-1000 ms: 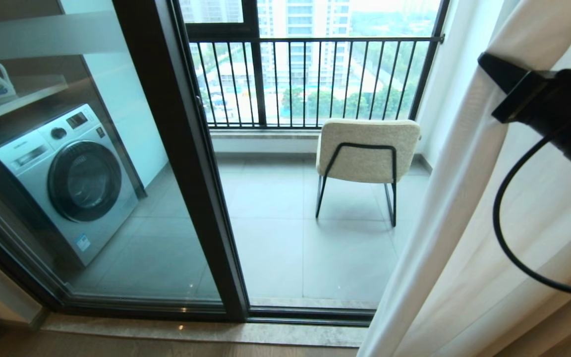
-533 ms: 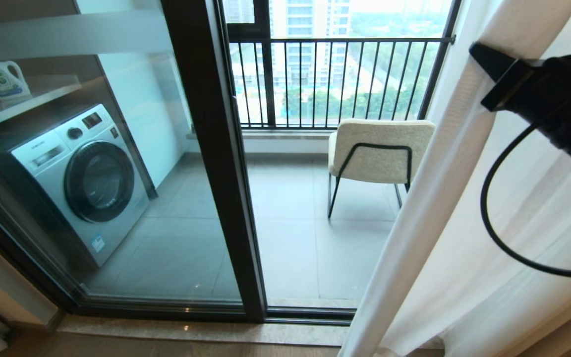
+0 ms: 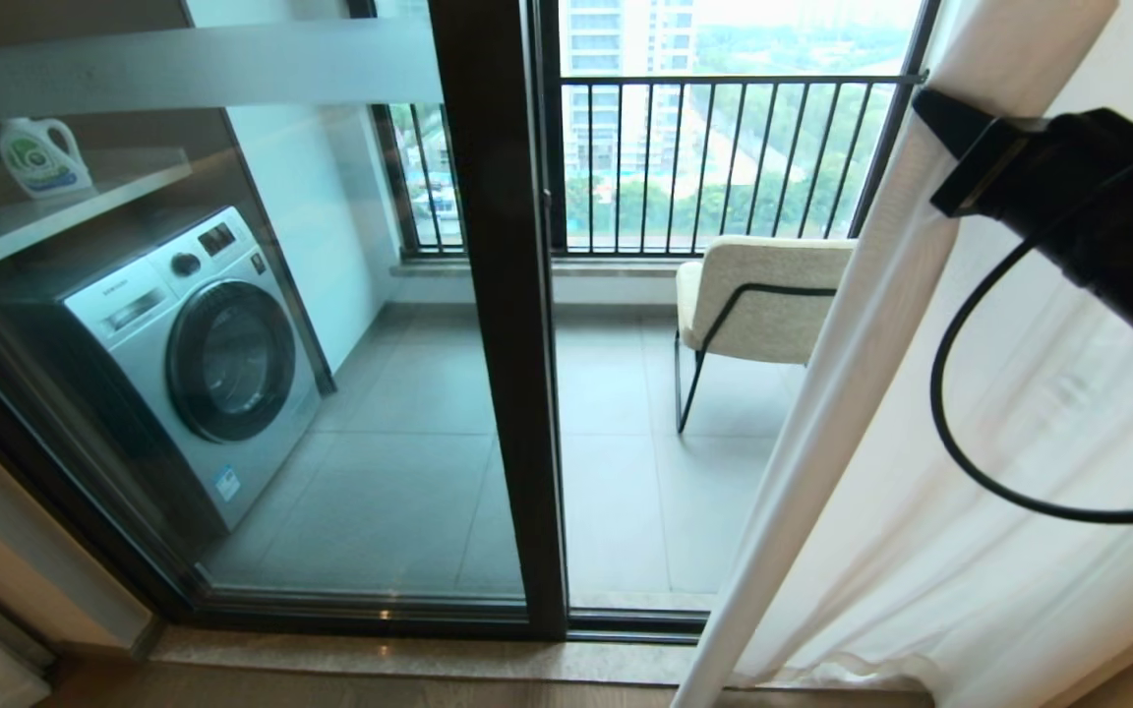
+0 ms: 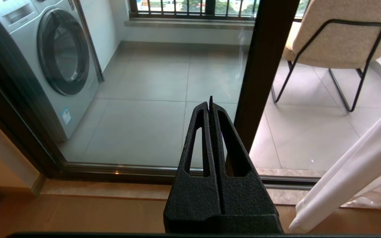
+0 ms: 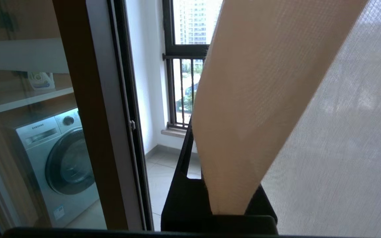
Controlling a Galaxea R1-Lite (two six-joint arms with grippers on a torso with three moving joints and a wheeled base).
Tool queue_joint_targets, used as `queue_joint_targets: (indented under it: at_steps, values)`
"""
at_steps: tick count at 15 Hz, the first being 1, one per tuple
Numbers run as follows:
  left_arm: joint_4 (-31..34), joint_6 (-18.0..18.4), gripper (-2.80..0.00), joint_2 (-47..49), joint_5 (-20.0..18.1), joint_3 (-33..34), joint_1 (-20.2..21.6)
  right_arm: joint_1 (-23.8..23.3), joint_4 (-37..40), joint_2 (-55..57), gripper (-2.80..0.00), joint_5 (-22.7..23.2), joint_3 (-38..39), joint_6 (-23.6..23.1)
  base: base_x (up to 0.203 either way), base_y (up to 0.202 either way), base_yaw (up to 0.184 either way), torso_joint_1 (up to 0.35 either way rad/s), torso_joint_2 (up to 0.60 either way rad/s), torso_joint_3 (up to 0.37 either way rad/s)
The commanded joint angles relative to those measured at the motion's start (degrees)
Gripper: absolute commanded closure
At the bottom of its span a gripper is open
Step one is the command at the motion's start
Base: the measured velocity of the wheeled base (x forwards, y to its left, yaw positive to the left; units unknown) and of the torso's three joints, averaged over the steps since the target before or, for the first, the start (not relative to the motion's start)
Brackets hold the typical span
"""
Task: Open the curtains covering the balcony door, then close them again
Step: Close the inner curtains on both sides
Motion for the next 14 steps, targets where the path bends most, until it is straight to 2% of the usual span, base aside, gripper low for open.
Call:
queue_joint_targets:
  at_steps: [1,14]
  values:
    - [-0.05,-0.05,0.0,-0.02,-0.01,0.01,-0.01,-0.14,-0.45,0.22,0.0,-1.6,-0.38,0.0,0.0,0.191,0.002,-0.007,0.0,0.007]
    - [-0.05,-0.05,0.0,-0.02,-0.01,0.01,0.07,-0.22,-0.36,0.66,0.0,-1.82,-0.04,-0.35,0.0,0.19,0.002,0.002,0.0,0.003]
